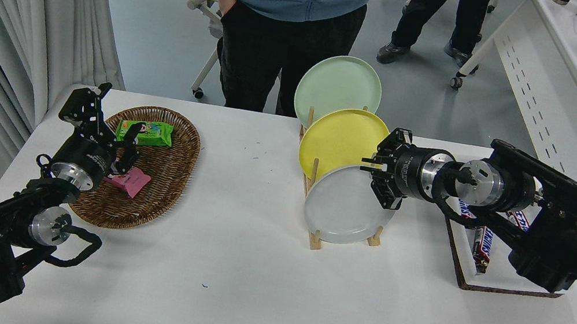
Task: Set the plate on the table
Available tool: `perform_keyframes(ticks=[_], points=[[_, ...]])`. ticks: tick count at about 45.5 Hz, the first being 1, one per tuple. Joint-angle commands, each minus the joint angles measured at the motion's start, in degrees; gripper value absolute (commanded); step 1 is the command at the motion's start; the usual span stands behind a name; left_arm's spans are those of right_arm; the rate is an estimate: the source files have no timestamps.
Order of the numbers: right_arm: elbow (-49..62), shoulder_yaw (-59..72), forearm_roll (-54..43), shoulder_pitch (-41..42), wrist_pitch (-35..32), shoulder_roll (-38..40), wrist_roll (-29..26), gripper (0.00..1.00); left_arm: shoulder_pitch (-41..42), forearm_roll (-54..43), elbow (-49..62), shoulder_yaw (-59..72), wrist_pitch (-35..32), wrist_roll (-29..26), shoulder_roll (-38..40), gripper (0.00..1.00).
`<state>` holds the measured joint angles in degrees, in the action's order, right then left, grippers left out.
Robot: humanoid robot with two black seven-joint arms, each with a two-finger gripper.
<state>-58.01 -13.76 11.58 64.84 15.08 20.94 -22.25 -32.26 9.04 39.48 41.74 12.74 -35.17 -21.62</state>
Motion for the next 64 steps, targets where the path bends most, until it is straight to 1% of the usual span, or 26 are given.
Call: perform_keyframes(ticks=[1, 7, 10, 18, 29, 33, 41, 46, 54, 64], points=[[-0.2, 0.0, 0.1, 0.0, -0.1, 0.0, -0.5, 0.05, 0.0, 0.0, 0.0, 0.0, 0.0, 0.0, 0.0, 1.00], [-0.3, 0.0, 0.1, 0.0, -0.1, 0.0, -0.7, 0.05, 0.0, 0.0, 0.0, 0.0, 0.0, 0.0, 0.0, 1.00], [-0.4, -0.2, 0.2, 0.1, -0.5, 0.2, -0.9, 0.01, 0.0, 0.0, 0.0, 0.0, 0.0, 0.0, 0.0, 1.00], [-0.6, -1.7, 0.1, 0.1, -0.6, 0.3, -2.4, 0.00, 0.0, -0.1, 0.0, 0.0, 0.0, 0.0, 0.0, 1.00], [-1.4, -4.1, 0.1, 0.6, -1.3, 1.3, -7.0, 0.00, 0.0, 0.0, 0.0, 0.0, 0.0, 0.0, 0.0, 1.00], [-2.5, -5.7, 0.1, 1.2, -1.3, 2.2, -7.6, 0.00, 0.0, -0.1, 0.0, 0.0, 0.0, 0.0, 0.0, 1.00], [-3.8, -9.0, 0.1, 4.0, -1.4, 3.4, -11.7, 0.00, 0.0, 0.0, 0.0, 0.0, 0.0, 0.0, 0.0, 1.00], [-4.4, -9.9, 0.2, 6.4, -1.4, 4.3, -12.7, 0.00, 0.0, -0.1, 0.0, 0.0, 0.0, 0.0, 0.0, 1.00], [-5.4, -11.1, 1.0, 11.2, -0.8, 5.6, -13.0, 0.00, 0.0, 0.0, 0.1, 0.0, 0.0, 0.0, 0.0, 1.00], [-5.6, -12.0, 5.4, 15.4, 0.7, 5.7, -12.9, 0.00, 0.0, 0.0, 0.0, 0.0, 0.0, 0.0, 0.0, 1.00]])
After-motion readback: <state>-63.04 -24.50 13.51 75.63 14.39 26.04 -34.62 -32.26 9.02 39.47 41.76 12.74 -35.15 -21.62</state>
